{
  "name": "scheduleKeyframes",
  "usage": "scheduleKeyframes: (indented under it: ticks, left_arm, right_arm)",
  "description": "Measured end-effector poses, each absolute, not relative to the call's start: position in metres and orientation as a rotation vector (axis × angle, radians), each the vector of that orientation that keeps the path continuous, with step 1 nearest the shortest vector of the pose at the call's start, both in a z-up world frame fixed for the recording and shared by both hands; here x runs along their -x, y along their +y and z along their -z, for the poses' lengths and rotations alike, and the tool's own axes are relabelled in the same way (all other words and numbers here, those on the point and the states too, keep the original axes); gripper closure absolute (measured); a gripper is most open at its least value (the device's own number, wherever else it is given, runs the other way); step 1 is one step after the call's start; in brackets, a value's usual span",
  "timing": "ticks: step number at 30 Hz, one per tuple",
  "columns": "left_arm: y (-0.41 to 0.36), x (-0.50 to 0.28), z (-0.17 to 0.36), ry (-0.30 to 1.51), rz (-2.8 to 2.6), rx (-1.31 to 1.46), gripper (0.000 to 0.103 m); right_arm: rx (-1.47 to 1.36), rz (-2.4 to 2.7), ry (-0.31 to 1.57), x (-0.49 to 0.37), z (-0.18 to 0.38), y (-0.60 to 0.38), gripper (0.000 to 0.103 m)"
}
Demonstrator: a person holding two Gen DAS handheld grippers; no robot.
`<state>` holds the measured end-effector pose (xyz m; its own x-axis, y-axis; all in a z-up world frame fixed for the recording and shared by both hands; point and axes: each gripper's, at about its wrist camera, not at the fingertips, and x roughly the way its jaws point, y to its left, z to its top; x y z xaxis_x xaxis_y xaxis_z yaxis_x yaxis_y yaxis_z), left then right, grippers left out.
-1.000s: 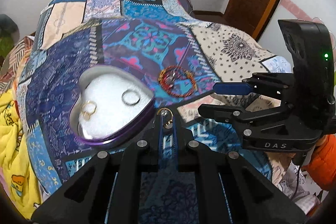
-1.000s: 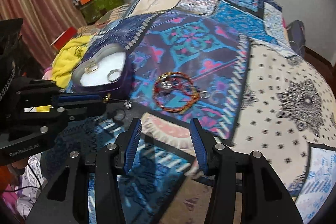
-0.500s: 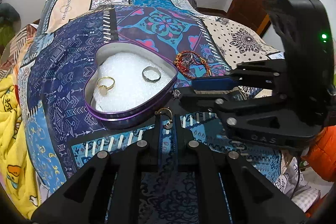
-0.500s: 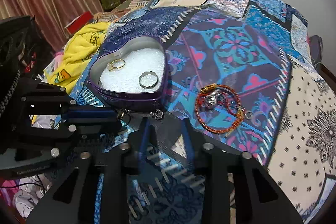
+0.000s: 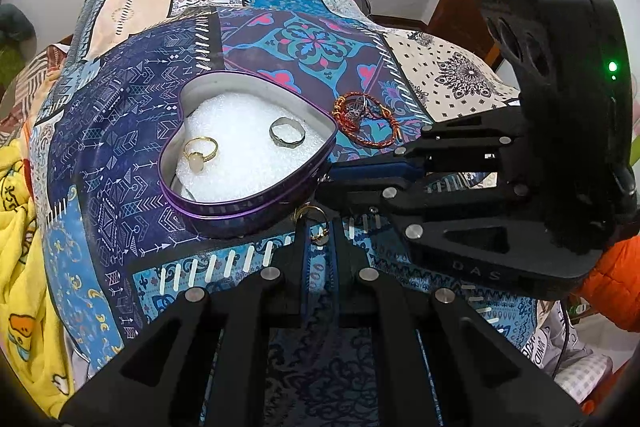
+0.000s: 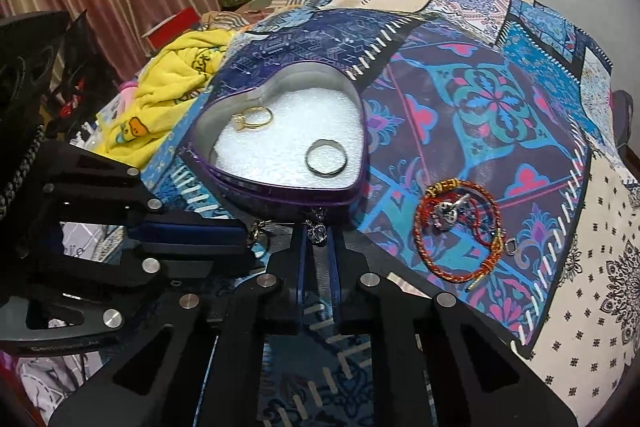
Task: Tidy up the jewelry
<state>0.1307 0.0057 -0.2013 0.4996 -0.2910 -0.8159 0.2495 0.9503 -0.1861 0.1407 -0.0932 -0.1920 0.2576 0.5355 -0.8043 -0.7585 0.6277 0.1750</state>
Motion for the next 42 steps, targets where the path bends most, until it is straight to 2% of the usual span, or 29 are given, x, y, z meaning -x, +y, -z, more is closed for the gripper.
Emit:
scheduleKeyframes:
  ticks: [11, 25, 31, 42]
  left_arm:
    - [0.009, -0.131, 0.181, 0.935, 0.305, 0.065, 0.096]
    - [-0.002, -0.132, 0.185, 0.977, 0.322, 0.039, 0.096]
    - [-0.019, -0.134, 0.188, 0.992, 0.354, 0.000, 0.079]
    - [-0.055, -0.165, 0.210, 1.028, 0.387, -0.070, 0.078]
  right_arm:
    - [0.222, -0.887, 0.994, -0.134, 0.191, -0.114, 0.094]
    - [0.186, -0.803, 0.992, -0.131, 0.186, -0.147, 0.094]
    - [0.175, -0.776, 1.001, -0.130, 0.189, -0.157, 0.094]
    - [0.165, -0.743, 1.014, -0.129, 0.195, -0.176, 0.094]
